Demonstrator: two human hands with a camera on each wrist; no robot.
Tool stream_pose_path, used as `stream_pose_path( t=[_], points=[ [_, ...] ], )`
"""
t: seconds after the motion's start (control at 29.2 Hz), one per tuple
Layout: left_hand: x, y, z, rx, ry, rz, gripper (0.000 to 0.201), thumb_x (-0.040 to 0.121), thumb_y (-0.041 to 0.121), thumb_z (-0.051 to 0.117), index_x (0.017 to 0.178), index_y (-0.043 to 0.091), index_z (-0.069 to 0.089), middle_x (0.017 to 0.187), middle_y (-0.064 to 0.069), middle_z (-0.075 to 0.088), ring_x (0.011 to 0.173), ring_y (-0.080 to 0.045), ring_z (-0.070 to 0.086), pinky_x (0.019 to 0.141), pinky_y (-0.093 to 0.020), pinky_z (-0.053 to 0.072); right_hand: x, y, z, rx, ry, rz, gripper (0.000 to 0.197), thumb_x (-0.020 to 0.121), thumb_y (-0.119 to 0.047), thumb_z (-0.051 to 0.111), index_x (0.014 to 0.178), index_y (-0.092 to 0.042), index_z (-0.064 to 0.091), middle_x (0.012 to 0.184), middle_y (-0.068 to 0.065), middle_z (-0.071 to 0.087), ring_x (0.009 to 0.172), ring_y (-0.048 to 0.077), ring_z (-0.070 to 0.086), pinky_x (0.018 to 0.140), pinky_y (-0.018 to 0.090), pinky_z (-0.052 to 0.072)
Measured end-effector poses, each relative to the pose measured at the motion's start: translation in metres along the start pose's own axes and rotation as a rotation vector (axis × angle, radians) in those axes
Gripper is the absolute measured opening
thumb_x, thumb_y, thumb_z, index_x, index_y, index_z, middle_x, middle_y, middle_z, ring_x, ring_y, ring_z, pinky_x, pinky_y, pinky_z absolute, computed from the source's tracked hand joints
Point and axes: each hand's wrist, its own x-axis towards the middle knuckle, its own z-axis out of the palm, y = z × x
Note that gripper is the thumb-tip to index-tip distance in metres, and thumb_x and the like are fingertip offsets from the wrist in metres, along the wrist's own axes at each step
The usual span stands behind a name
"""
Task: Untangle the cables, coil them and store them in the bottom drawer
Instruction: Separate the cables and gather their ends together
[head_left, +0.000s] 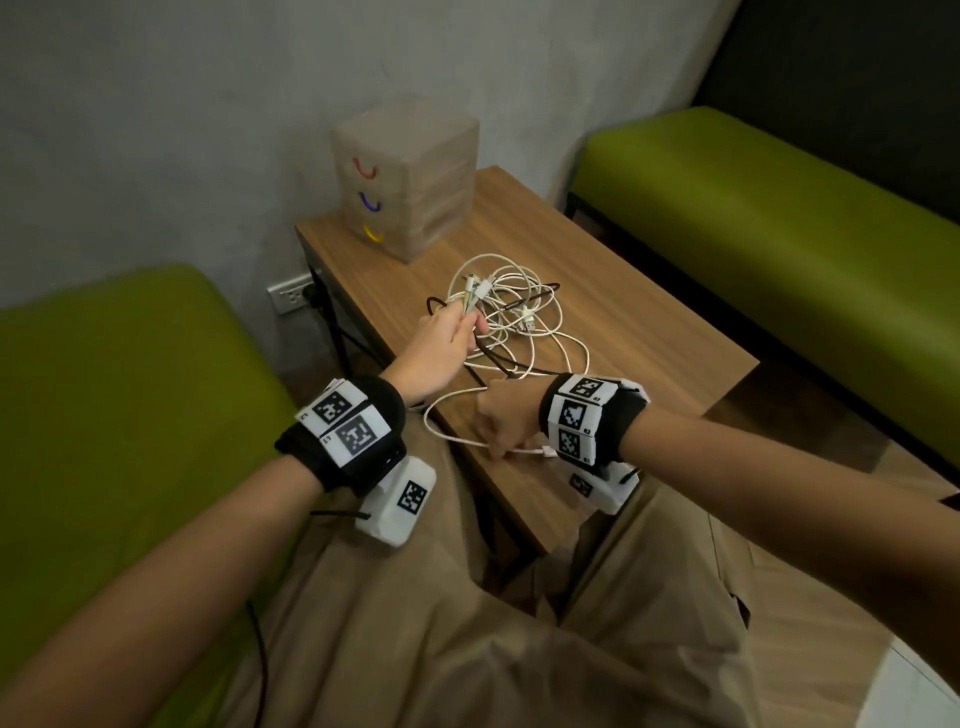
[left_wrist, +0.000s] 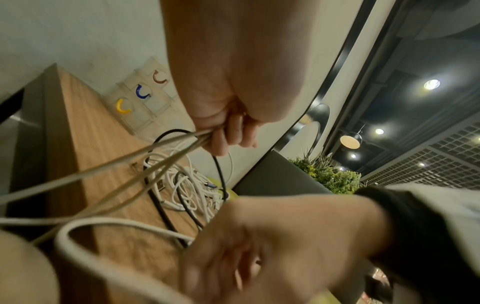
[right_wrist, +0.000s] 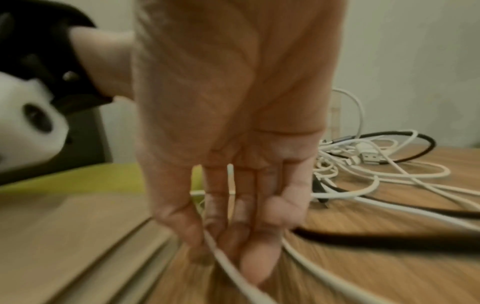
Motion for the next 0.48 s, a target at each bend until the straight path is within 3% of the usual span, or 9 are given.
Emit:
stream_pose_path(
  t=[0.07, 0.14, 0.21, 0.24, 0.34, 0.48],
  points=[
    [-0.003, -0.001, 0.0, 0.04, 0.035, 0.049, 0.024, 0.099, 0.015, 0.032, 0.088, 0.011, 0.053, 0.067, 0.0, 0.05, 0.062, -0.014, 0.047, 0.067, -0.029, 0.035, -0.001, 0.003, -0.011, 0.143, 0.125, 0.019, 0.022, 0.088, -0.016, 0.052, 0.1, -0.001, 0.061, 0.08, 0.01, 0.062, 0.068, 0.018, 0.056, 0.069, 0.028, 0.047],
    [-0.01, -0.002, 0.0, 0.095, 0.115, 0.143, 0.021, 0.098, 0.011, 0.035, 0.094, 0.006, 0.055, 0.078, -0.007, 0.056, 0.07, -0.018, 0.052, 0.068, -0.026, 0.036, -0.004, 0.009, -0.027, 0.364, 0.223, -0.003, 0.016, 0.092, -0.008, 0.041, 0.085, -0.003, 0.054, 0.074, 0.012, 0.061, 0.049, 0.007, 0.057, 0.059, 0.026, 0.048],
    [-0.017, -0.005, -0.001, 0.074, 0.186, 0.23, 0.02, 0.097, 0.009, 0.036, 0.105, 0.0, 0.052, 0.083, -0.003, 0.055, 0.071, -0.004, 0.053, 0.066, -0.014, 0.036, -0.005, 0.017, -0.04, 0.578, 0.242, -0.018, 0.018, 0.092, -0.001, 0.036, 0.08, -0.004, 0.049, 0.069, 0.017, 0.061, 0.038, 0.006, 0.056, 0.046, 0.02, 0.05],
    [-0.019, -0.006, -0.003, 0.046, 0.211, 0.253, 0.019, 0.097, 0.008, 0.037, 0.108, 0.0, 0.051, 0.083, 0.0, 0.054, 0.069, 0.003, 0.052, 0.065, -0.009, 0.036, -0.003, 0.02, -0.042, 0.674, 0.255, -0.014, 0.013, 0.093, 0.0, 0.036, 0.089, -0.001, 0.048, 0.068, 0.018, 0.061, 0.038, 0.009, 0.058, 0.043, 0.021, 0.051],
    [-0.022, -0.006, -0.01, 0.077, 0.185, 0.372, 0.015, 0.089, 0.0, 0.047, 0.103, -0.002, 0.052, 0.073, 0.01, 0.046, 0.066, 0.008, 0.048, 0.066, -0.002, 0.034, -0.004, 0.024, -0.043, 0.887, 0.369, 0.021, 0.024, 0.094, -0.002, 0.042, 0.117, -0.005, 0.034, 0.069, 0.011, 0.058, 0.038, 0.011, 0.056, 0.037, 0.022, 0.049],
    [-0.021, -0.004, -0.012, 0.248, 0.119, 0.625, 0.021, 0.075, -0.004, 0.057, 0.095, -0.002, 0.056, 0.08, 0.001, 0.047, 0.073, 0.005, 0.035, 0.075, 0.004, 0.029, -0.011, 0.029, -0.048, 1.183, 0.41, -0.029, 0.015, 0.093, 0.005, 0.038, 0.102, -0.005, 0.032, 0.065, 0.012, 0.047, 0.03, 0.005, 0.046, 0.03, 0.015, 0.036]
  ],
)
